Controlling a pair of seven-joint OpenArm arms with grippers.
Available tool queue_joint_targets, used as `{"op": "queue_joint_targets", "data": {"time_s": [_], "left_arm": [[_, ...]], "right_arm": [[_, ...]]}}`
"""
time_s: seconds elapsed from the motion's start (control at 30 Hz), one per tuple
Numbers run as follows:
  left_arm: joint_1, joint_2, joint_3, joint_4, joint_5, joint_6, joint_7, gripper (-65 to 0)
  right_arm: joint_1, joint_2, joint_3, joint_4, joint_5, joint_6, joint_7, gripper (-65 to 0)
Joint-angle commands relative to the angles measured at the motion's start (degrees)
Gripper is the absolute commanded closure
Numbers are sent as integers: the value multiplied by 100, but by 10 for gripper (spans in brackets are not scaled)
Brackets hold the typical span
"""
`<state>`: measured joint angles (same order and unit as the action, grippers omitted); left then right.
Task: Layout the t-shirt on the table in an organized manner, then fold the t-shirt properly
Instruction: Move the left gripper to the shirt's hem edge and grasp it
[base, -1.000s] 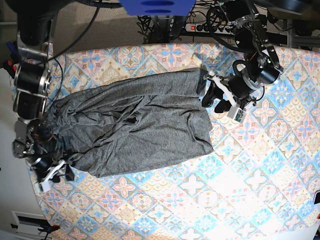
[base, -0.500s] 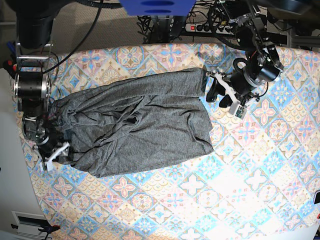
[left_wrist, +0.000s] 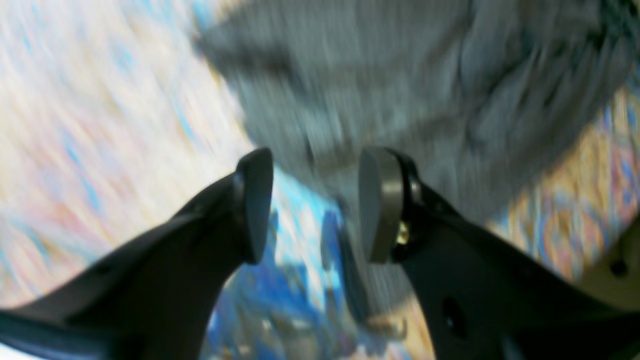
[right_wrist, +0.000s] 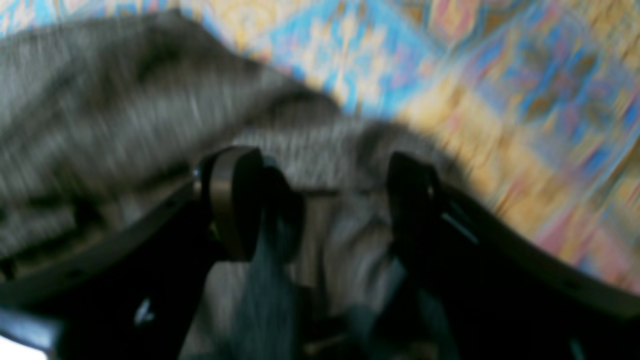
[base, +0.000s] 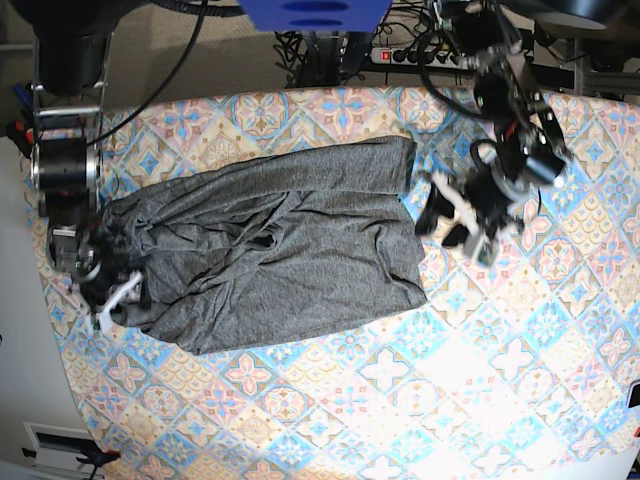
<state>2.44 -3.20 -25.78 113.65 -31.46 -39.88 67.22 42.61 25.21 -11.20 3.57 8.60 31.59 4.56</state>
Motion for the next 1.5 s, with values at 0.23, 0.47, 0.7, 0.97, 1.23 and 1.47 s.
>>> {"op": "queue_joint_targets", "data": {"time_s": [0.23, 0.47, 0.7, 0.97, 1.23, 1.47], "left_arm": [[-2042, -53, -99, -2411, 839, -12, -124, -262], [-2780, -106, -240, -4028, 2359, -12, -1135, -265], [-3466, -106, -248, -6208, 3151, -12, -2463, -265], [-3721, -256, -240, -7492, 3239, -12, -3307, -266], [-3809, -229, 191, -8186, 4206, -12, -3474, -234], [-3580, 166, 692, -8186, 4258, -12, -3465, 0]], "right_arm": [[201, 85, 43, 43, 59, 19, -82, -377], [201, 103, 43, 43, 59, 19, -82, -377], [192, 103, 43, 43, 59, 19, -82, -377], [192, 103, 43, 78, 59, 19, -399, -377], [192, 129, 369, 87, 85, 19, -390, -377], [192, 129, 1151, 95, 76, 19, -390, -377]]}}
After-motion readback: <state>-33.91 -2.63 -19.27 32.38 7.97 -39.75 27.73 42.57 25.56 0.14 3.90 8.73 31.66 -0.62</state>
